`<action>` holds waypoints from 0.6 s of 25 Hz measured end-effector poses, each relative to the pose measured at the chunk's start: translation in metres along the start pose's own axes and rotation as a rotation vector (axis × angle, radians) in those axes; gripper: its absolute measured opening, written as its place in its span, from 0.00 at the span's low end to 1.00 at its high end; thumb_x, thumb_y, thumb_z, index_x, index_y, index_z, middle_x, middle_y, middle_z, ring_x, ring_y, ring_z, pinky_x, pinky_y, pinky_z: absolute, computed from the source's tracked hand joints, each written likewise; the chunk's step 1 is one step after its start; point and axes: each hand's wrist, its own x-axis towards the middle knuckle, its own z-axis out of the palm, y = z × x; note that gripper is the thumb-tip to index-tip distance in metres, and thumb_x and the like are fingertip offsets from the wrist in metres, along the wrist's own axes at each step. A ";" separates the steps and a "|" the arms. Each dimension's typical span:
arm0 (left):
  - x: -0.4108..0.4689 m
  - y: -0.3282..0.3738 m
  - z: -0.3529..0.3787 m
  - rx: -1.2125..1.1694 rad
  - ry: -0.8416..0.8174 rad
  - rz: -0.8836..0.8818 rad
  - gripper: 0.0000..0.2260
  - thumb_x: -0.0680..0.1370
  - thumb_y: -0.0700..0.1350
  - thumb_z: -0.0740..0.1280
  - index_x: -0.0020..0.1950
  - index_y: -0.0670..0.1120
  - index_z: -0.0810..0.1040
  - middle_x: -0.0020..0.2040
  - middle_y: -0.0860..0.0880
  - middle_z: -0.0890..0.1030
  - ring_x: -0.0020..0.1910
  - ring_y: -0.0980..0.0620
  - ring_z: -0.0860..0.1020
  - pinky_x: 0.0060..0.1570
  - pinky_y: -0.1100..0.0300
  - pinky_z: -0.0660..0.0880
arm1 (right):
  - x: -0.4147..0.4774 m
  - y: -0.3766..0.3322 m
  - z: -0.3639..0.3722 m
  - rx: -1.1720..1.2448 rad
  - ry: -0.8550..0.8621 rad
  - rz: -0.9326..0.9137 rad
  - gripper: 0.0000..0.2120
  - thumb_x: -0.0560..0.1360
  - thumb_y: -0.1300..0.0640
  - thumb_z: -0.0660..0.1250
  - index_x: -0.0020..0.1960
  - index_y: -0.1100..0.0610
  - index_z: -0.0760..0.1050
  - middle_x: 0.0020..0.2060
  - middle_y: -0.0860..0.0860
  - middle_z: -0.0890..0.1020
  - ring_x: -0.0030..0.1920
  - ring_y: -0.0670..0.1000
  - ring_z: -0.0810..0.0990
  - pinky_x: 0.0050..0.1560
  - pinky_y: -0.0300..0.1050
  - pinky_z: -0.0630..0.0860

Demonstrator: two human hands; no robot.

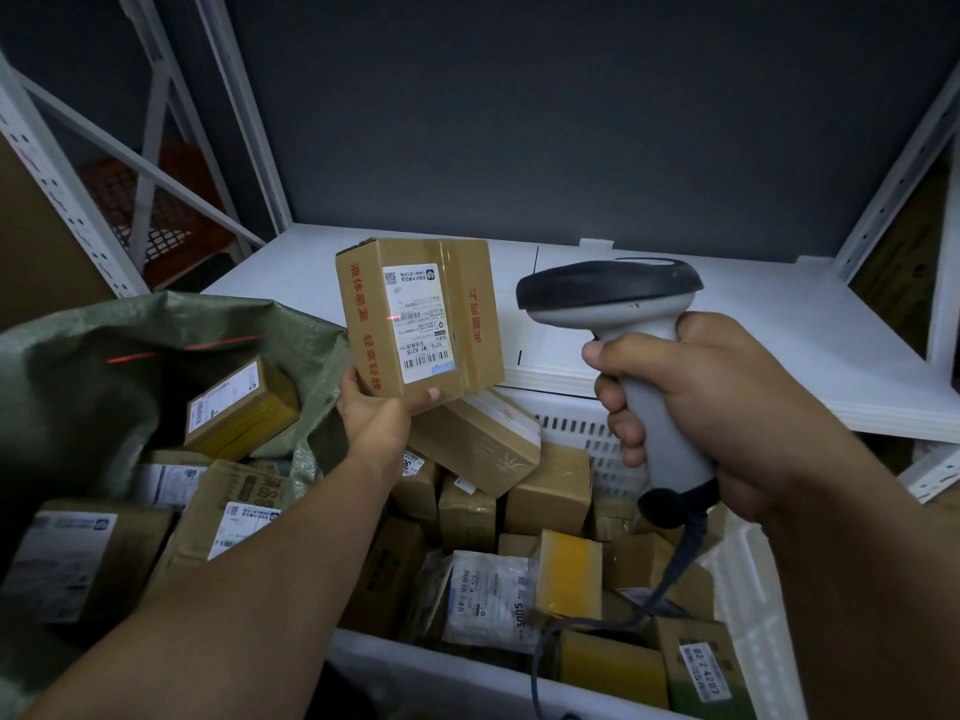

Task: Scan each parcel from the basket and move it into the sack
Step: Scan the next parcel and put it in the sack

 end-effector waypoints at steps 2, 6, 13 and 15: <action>-0.001 0.000 -0.001 0.000 -0.006 0.000 0.57 0.45 0.50 0.87 0.72 0.61 0.67 0.68 0.52 0.76 0.64 0.49 0.78 0.65 0.44 0.77 | 0.000 0.001 0.000 -0.004 -0.001 0.004 0.08 0.79 0.59 0.69 0.43 0.62 0.75 0.29 0.54 0.77 0.25 0.50 0.74 0.28 0.45 0.75; -0.003 0.002 -0.001 -0.021 -0.011 -0.004 0.58 0.45 0.49 0.87 0.73 0.60 0.66 0.68 0.52 0.77 0.65 0.48 0.78 0.65 0.43 0.76 | 0.002 0.002 0.001 -0.006 -0.008 0.012 0.08 0.79 0.59 0.69 0.43 0.62 0.75 0.29 0.54 0.77 0.26 0.50 0.74 0.28 0.45 0.74; -0.010 0.008 0.000 -0.049 -0.023 -0.021 0.59 0.45 0.49 0.86 0.74 0.57 0.66 0.68 0.51 0.77 0.64 0.49 0.79 0.66 0.43 0.76 | 0.006 0.012 0.002 -0.046 -0.025 0.110 0.09 0.78 0.59 0.70 0.42 0.60 0.75 0.29 0.54 0.77 0.25 0.51 0.74 0.28 0.44 0.73; -0.011 0.009 0.000 -0.051 -0.020 -0.035 0.56 0.46 0.48 0.86 0.72 0.58 0.68 0.67 0.52 0.77 0.65 0.49 0.79 0.66 0.43 0.76 | 0.007 0.015 0.002 -0.045 -0.022 0.129 0.08 0.78 0.59 0.70 0.43 0.60 0.75 0.30 0.55 0.77 0.26 0.51 0.74 0.28 0.44 0.73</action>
